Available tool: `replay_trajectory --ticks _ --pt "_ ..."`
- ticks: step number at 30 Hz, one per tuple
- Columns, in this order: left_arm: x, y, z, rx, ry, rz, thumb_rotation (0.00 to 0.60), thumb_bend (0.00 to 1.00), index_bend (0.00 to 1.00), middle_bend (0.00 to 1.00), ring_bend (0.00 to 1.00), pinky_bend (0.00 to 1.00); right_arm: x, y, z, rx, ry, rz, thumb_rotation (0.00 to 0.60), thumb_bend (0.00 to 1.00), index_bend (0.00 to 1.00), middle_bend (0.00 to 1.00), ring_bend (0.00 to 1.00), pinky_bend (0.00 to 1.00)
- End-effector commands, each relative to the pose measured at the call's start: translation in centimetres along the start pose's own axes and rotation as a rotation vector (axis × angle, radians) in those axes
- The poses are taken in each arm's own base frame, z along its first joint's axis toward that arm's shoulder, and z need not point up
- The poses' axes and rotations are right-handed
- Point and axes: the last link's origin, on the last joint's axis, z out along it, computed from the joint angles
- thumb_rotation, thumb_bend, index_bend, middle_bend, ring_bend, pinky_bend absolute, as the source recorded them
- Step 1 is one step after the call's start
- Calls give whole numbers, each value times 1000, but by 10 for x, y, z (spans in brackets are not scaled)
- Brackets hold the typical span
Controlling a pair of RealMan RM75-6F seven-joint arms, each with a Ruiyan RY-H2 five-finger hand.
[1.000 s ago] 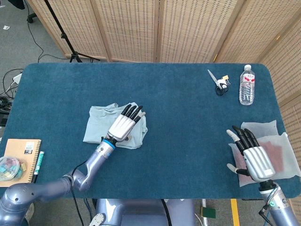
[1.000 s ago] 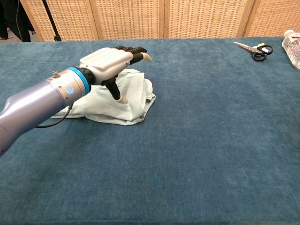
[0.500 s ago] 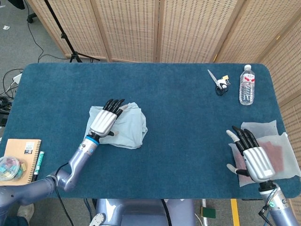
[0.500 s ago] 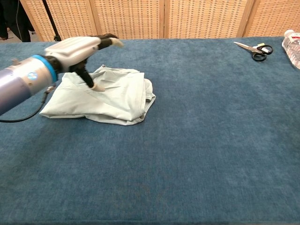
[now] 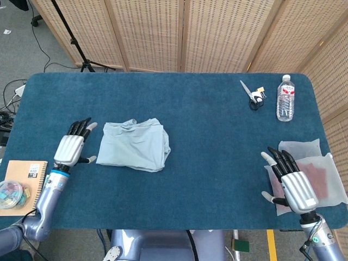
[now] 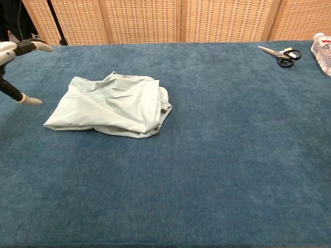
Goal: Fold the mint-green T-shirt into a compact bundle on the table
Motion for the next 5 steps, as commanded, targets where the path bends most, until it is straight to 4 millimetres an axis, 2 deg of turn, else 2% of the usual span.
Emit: replay_trajectory --ticks 1,5 --pt "17 -23 -29 70 37 14 600 0 0 0 0 0 1 -1 -1 6 1 3 600 53 0 0 0 0" --pt "36 -40 -60 136 90 22 600 0 0 0 0 0 1 -2 -2 11 3 1 600 53 0 0 0 0"
